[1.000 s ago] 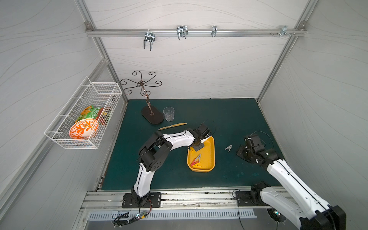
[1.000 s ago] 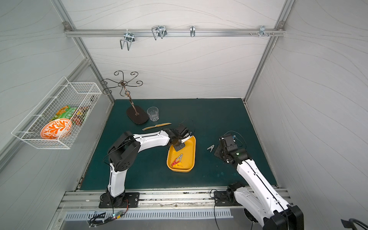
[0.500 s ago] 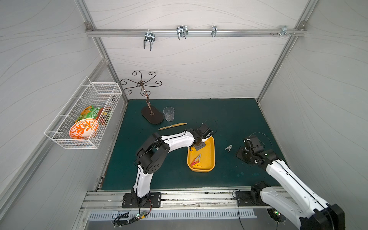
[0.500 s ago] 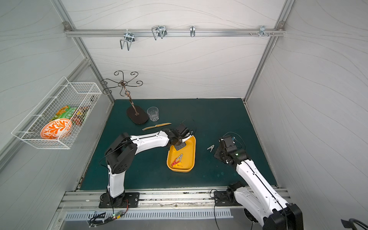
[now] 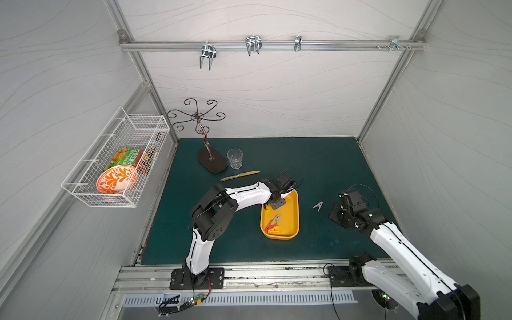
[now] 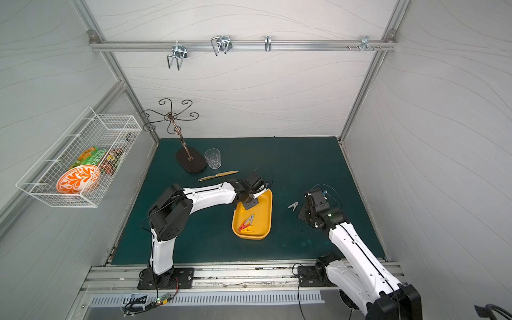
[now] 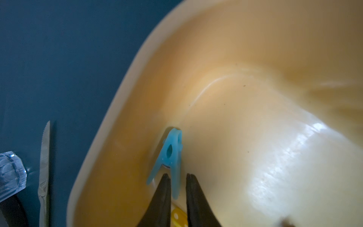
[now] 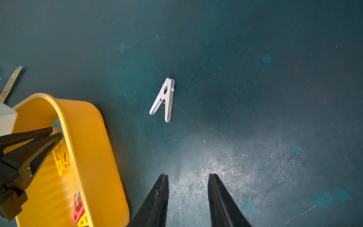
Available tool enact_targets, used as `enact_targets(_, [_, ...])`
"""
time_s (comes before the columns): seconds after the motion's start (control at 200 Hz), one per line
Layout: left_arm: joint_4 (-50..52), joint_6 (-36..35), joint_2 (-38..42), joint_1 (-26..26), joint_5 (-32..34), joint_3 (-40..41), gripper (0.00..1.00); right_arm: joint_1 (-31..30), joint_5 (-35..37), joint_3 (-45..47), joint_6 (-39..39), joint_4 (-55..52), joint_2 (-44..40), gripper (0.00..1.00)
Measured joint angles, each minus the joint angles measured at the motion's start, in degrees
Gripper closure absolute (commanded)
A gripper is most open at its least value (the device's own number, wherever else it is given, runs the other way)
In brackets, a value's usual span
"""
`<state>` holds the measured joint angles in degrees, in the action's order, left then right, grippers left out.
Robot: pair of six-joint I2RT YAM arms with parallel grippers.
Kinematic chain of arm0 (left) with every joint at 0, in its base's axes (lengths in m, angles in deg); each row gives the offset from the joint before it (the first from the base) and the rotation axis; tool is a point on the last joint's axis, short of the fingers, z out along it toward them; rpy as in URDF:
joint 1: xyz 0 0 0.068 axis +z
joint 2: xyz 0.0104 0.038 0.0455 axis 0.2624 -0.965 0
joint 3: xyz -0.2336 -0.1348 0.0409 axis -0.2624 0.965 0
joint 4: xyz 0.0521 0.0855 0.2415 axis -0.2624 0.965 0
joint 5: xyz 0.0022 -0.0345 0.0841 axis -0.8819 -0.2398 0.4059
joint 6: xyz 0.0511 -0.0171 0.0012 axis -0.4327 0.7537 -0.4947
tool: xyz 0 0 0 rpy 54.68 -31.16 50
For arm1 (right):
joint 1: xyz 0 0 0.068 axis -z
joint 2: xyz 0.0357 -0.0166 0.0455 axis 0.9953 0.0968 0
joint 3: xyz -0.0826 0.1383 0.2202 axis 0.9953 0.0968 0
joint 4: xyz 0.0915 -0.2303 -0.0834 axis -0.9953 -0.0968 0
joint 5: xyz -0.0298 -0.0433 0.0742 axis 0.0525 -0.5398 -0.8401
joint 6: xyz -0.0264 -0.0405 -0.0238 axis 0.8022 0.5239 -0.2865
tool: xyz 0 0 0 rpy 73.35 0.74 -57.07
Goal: Take the clothespins out of the storage box
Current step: Pick up the clothespin from the storage box.
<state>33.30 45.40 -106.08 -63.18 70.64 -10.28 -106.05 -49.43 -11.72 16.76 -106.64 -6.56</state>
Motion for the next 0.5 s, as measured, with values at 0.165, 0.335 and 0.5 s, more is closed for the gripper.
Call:
enact_targets(0.165, [-0.04, 0.13, -1.18, 0.0, -0.09, -0.04, 0.81, -0.02, 0.02, 0.0, -0.02, 0.0, -0.31, 0.62])
enact_targets(0.335, [-0.5, 0.11, -1.84, 0.0, 0.42, -0.26, 0.93, -0.07, 0.02, 0.0, -0.11, -0.02, -0.46, 0.63])
enact_targets(0.5, [-0.92, 0.0, -1.86, 0.0, 0.98, -0.37, 1.0, -0.13, 0.02, 0.0, -0.37, -0.07, -0.81, 0.63])
